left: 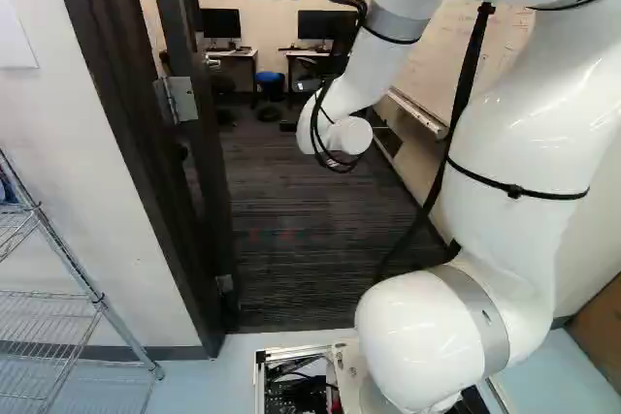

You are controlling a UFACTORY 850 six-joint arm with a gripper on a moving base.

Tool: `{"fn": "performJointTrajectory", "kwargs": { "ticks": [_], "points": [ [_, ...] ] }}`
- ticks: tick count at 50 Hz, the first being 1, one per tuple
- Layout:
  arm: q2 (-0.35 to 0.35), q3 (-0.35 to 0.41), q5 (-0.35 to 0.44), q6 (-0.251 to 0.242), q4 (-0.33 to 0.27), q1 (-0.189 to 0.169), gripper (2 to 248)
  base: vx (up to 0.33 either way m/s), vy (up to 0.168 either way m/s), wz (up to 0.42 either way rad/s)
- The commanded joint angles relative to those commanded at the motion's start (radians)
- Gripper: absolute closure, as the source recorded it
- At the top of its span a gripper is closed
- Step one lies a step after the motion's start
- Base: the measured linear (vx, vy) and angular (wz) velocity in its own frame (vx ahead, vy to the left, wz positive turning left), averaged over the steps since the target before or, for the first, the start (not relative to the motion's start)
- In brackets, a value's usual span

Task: Open the door and move inside

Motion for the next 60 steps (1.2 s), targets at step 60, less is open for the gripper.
{"fn": "performJointTrajectory", "kwargs": {
  "ticks": [60],
  "points": [
    [0.103, 0.126, 0.011, 0.000, 0.018, -0.057, 3, 0.000, 0.000, 0.000]
  ]
}}
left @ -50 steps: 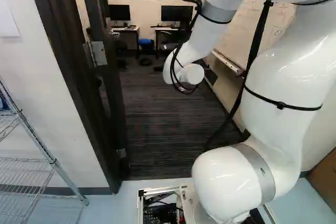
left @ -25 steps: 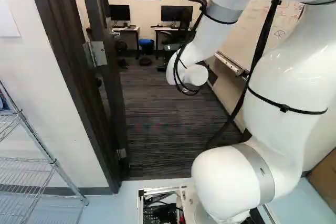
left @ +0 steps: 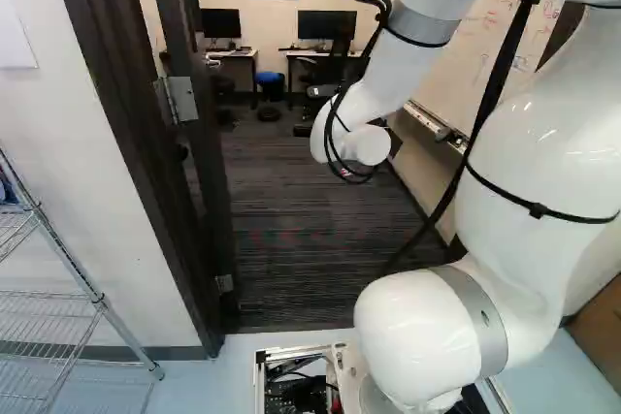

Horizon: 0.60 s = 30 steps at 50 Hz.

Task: Open the door and move inside

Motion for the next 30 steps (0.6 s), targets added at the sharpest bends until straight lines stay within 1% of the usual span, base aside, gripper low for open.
{"fn": "performJointTrajectory", "kwargs": {
  "ticks": [15, 30],
  "points": [
    [0.060, 0.079, 0.011, 0.000, 0.017, -0.011, 3, 0.000, 0.000, 0.000],
    [0.138, 0.180, 0.024, 0.000, 0.038, -0.026, 3, 0.000, 0.000, 0.000]
  ]
}}
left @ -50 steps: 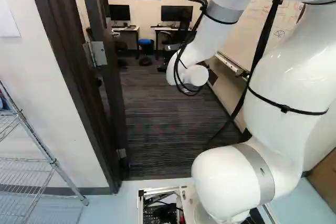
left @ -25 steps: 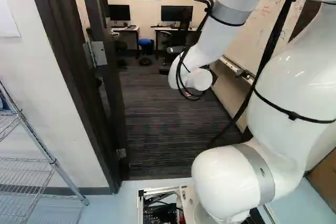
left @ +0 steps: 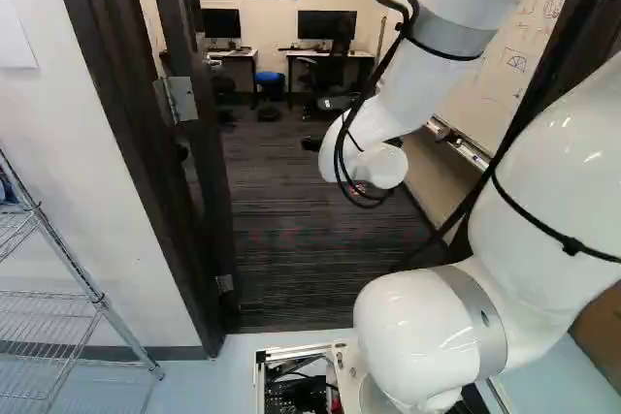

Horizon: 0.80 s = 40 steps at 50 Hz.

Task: Open the door and move inside

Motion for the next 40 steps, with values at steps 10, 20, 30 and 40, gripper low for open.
{"fn": "performJointTrajectory", "kwargs": {
  "ticks": [10, 20, 30, 40],
  "points": [
    [0.048, 0.062, 0.008, 0.000, 0.013, -0.009, 3, 0.000, 0.000, 0.000],
    [0.087, 0.114, 0.015, 0.000, 0.024, -0.016, 3, 0.000, 0.000, 0.000],
    [0.118, 0.154, 0.021, 0.000, 0.032, -0.022, 3, 0.000, 0.000, 0.000],
    [0.140, 0.183, 0.024, 0.000, 0.038, -0.026, 3, 0.000, 0.000, 0.000]
  ]
}}
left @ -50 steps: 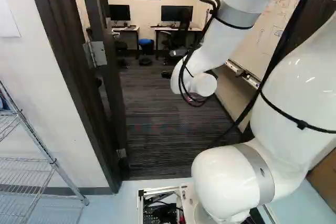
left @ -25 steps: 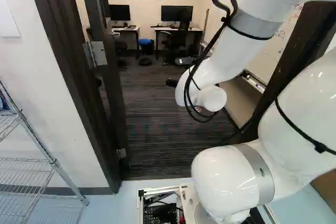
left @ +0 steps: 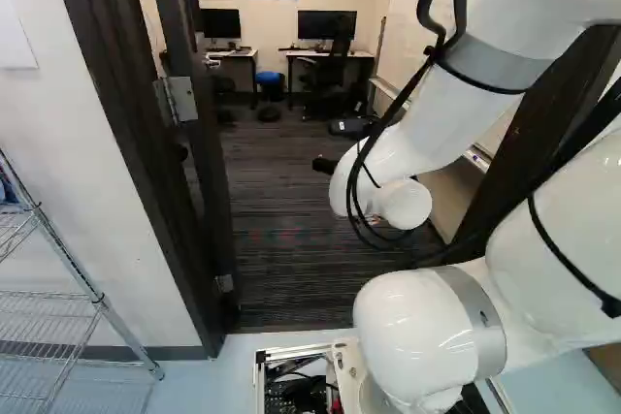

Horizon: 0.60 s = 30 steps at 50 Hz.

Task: Open the door and move inside

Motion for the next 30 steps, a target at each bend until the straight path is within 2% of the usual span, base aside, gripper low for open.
{"fn": "performJointTrajectory", "kwargs": {
  "ticks": [30],
  "points": [
    [0.018, 0.024, 0.003, 0.000, 0.005, -0.003, 3, 0.006, 0.005, 0.012]
  ]
}}
